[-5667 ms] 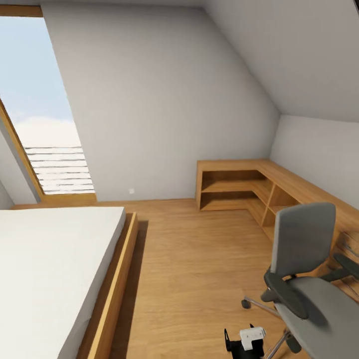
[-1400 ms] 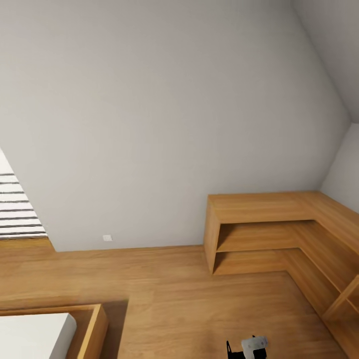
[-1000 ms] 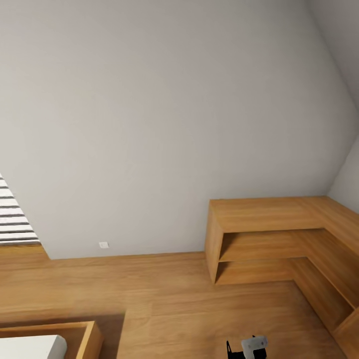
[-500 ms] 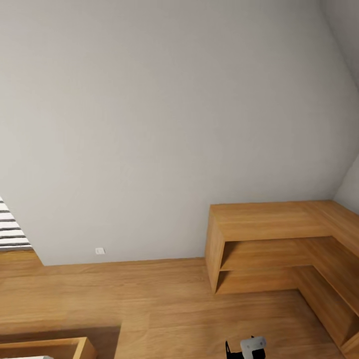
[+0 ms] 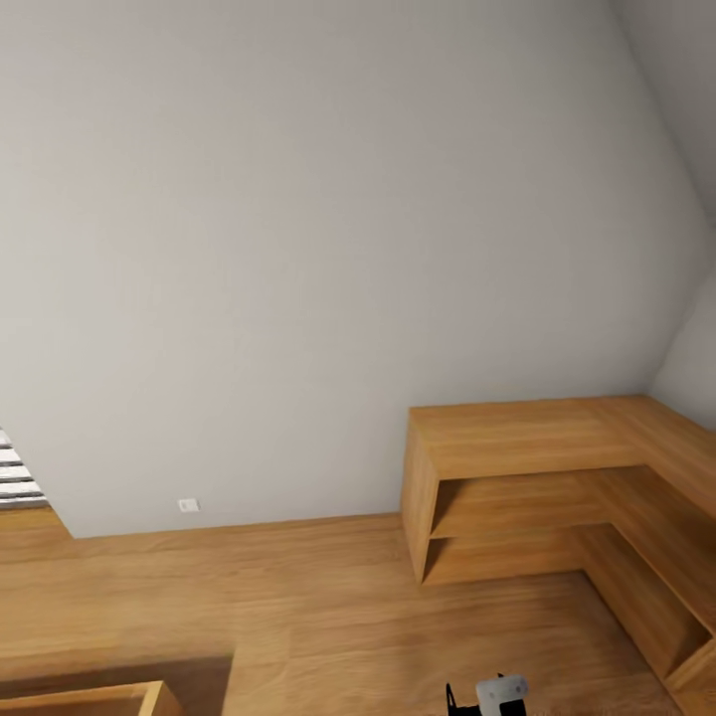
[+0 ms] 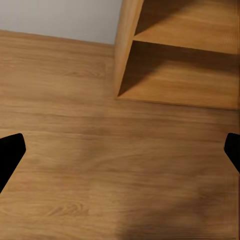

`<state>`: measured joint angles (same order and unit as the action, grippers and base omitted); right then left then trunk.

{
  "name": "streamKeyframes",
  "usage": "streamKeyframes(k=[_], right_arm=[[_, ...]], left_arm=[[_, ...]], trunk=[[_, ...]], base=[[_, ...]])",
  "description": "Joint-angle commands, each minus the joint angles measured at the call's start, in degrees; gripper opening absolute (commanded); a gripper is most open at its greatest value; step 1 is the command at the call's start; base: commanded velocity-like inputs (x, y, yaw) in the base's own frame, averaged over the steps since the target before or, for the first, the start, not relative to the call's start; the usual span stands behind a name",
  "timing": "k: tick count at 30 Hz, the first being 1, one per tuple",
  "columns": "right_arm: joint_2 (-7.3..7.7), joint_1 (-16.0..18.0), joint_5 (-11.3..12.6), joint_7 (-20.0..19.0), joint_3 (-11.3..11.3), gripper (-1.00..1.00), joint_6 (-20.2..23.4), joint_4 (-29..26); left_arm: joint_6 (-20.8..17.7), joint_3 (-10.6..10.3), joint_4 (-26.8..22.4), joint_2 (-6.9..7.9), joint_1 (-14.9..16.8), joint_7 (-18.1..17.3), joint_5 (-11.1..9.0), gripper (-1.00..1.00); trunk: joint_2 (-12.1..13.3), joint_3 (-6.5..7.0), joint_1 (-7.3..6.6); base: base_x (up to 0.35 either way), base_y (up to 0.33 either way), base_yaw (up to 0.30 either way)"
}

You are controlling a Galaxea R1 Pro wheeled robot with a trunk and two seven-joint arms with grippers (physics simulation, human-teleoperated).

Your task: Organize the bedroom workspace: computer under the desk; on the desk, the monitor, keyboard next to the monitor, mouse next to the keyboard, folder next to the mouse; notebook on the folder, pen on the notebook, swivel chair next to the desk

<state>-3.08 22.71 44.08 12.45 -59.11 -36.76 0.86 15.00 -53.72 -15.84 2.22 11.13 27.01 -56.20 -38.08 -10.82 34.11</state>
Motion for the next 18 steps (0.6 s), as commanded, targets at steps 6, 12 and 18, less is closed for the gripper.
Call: streamKeyframes(k=[6,12,18], right_arm=[[0.02,0.05,-0.11,0.38,-0.40,1.00,-0.62,0.07],[0.07,0.05,-0.47,0.35,-0.50,1.00,-0.24,0.06],[0.15,0.05,-0.42,0.37,-0.49,1.00,-0.03,0.03]], left_arm=[[0.21,-0.60,-0.15,0.03,0.03,0.27,-0.32,1.00],[0.21,-0.68,-0.15,-0.10,0.03,0.24,-0.25,1.00],[0.21,-0.68,-0.15,-0.11,0.03,0.24,-0.28,1.00]], trunk=[[-0.08,0.02,0.02],[-0.08,0.25,0.02],[-0.08,0.62,0.02]], base=[[0.057,0.000,-0.279],[0.273,0.000,-0.271],[0.110,0.000,-0.203]])
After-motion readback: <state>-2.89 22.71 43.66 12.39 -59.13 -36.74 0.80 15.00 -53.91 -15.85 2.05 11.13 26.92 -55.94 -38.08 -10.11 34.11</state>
